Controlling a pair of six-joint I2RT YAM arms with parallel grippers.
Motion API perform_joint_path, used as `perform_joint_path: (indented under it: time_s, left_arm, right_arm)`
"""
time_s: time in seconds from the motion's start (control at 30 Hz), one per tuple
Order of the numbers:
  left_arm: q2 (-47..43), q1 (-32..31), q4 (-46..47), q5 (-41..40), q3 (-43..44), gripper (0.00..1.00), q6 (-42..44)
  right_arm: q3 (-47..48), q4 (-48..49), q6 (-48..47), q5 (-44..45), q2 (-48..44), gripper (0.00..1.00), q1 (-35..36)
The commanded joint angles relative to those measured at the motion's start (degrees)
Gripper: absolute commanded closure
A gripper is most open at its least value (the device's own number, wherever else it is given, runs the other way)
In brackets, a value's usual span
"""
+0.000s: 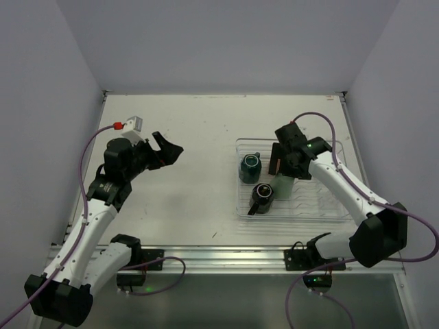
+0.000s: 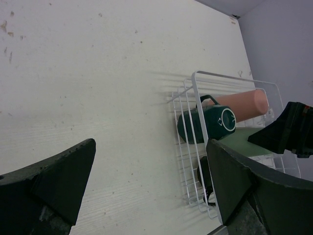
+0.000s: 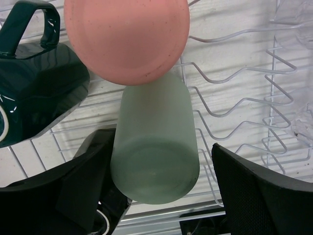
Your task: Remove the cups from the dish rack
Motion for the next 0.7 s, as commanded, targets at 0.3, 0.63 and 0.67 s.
perform_joint_path:
  time_s: [0.3, 0.63, 0.67]
  left_arm:
    - [0.60, 0.49, 1.20, 2.21, 1.08, 0.01, 0.94]
    - [0.77, 0.49, 1.03, 2.48, 1.43, 0.01, 0.85]
    - [0.78, 0.49, 1.11, 2.56, 1.43, 0.01, 0.76]
  right_arm:
    - [-0.38, 1.95, 1.53, 1.46, 1.65, 0.17, 0.80]
    - [-0.30, 1.78, 2.23, 1.02, 2.00, 0.70, 2.12]
    - [-0.12, 1.43, 2.32, 1.29, 1.74, 0.83, 2.21]
